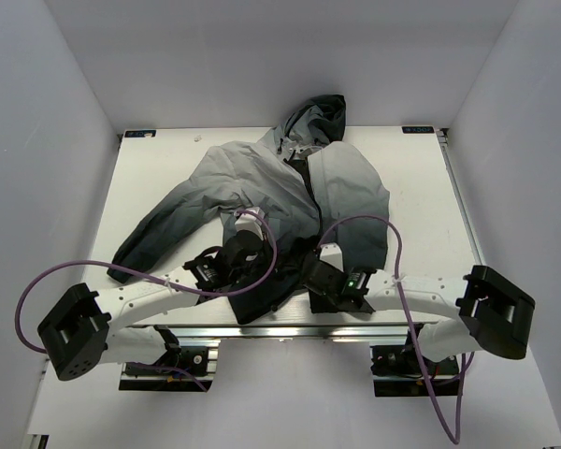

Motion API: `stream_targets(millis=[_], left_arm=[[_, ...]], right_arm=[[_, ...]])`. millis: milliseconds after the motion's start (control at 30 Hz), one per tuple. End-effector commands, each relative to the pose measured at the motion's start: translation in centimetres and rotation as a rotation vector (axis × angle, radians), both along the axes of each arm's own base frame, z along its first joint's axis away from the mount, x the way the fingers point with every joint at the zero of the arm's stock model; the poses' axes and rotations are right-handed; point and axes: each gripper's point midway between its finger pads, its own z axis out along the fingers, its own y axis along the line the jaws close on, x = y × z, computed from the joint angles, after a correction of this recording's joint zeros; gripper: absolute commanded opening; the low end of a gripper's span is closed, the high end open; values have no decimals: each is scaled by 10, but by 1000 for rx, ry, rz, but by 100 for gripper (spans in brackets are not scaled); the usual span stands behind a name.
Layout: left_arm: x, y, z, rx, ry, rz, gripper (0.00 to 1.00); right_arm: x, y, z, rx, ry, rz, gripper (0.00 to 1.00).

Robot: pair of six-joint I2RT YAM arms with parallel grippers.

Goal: Zip up the jacket

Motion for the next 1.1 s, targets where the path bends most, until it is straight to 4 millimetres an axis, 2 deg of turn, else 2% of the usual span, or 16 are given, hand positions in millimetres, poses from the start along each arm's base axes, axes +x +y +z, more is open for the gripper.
stream_targets(millis=[0,100,233,433,500,533,567,733,833,900,933,1000,1033,1067], left_arm=[[2,2,8,-10,-14,13,0],[4,5,8,3,-14,28,0],[8,10,10,30,-17,60,0],[13,22,12,66,-25,123,0],[15,26,13,76,-31,137,0],[15,27,14,77,-34,142,0],[16,28,15,80,-36,147,0],[18,36,17,96,-45,176,0],[18,35,22,82,-56,176,0],[20,33,25,74,-62,172,0],[19,31,26,69,-61,162,0],[20,27,32,55,-72,147,0],[19,23,35,42,-73,130,0],[20,21,39,31,-79,123,0]], right_arm=[[-24,-30,-39,-156,113,50,62],[-36,-39,-58,-195,173,68,59],[-36,-42,-61,-246,191,60,51],[-37,-43,-64,-325,239,46,34],[-39,-47,-67,-363,258,36,26],[-39,-45,-67,-363,257,37,17],[-39,-46,-68,-370,261,37,0],[-36,-42,-61,-311,227,31,0],[-22,-35,-41,-199,125,35,0],[-11,-18,-16,-65,52,39,0],[-3,-8,5,24,-3,62,0],[6,7,27,144,-62,77,0],[14,11,46,213,-112,82,0],[19,10,55,241,-138,74,0]])
